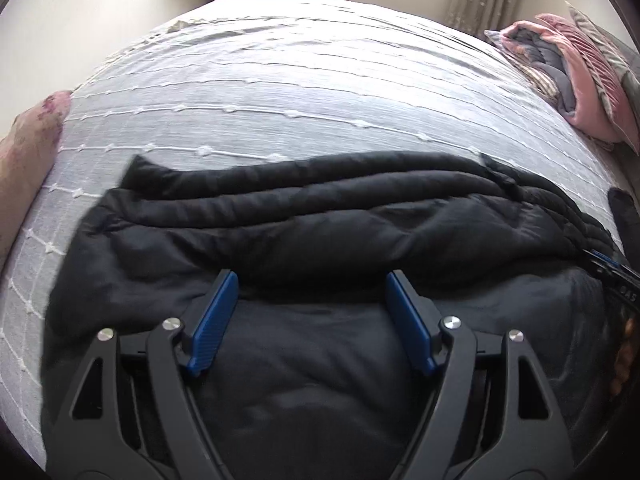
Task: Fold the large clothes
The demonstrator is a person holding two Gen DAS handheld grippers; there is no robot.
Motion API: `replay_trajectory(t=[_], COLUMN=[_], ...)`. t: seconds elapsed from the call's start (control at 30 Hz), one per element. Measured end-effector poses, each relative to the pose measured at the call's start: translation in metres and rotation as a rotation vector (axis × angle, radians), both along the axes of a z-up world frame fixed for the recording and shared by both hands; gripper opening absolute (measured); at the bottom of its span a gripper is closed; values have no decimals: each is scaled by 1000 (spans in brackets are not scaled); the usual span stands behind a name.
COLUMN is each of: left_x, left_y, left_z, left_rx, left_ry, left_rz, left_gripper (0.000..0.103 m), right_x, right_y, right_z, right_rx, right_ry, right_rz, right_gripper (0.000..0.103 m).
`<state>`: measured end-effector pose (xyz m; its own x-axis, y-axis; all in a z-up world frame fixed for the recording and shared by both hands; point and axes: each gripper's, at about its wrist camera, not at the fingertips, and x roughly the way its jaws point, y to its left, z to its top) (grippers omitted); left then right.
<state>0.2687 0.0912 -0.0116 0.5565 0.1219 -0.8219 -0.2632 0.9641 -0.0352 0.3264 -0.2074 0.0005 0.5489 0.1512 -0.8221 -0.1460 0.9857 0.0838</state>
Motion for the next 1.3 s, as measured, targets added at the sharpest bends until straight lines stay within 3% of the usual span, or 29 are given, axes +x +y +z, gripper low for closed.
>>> replay_trajectory(t=[0.07, 0.2, 0.27, 0.33, 0.53, 0.83, 0.9, 1.0, 1.13, 1.3], left_x=[-5, -13, -18, -28, -86, -156, -165, -168, -174, -192], left_y=[20, 61, 65, 59, 44, 19, 12, 23, 36, 54], left_z=[0, 0, 3, 13, 31, 24, 14, 1, -6, 7], left_rx=[-25, -154, -183, -164, -179, -198, -193, -195, -221, -219], left_ry=[4, -22, -35, -38, -98, -76, -30, 0, 7, -56], left_rz=[43, 110, 133, 141, 116, 96, 84, 121, 139, 175], left_gripper=[76, 76, 76, 76, 76, 76, 76, 76, 76, 76], right_x=[3, -2, -10, -29, -107, -190, -207, -215, -199, -195], right_y=[-31, -75, -73, -66, -46, -10, 9, 26, -14, -78], right_z=[-2, -8, -4, 13, 59, 36, 28, 18, 10, 11], right_rx=[26, -55, -85, -156, -45, 62, 35, -82, -62, -37], right_ry=[19, -7, -23, -71, -150, -59, -50, -63, -8, 46], right_rz=[-64, -193, -182, -185, -60, 72, 121, 170, 36, -130], right_gripper=[36, 37, 37, 38, 56, 57, 57, 57, 58, 58])
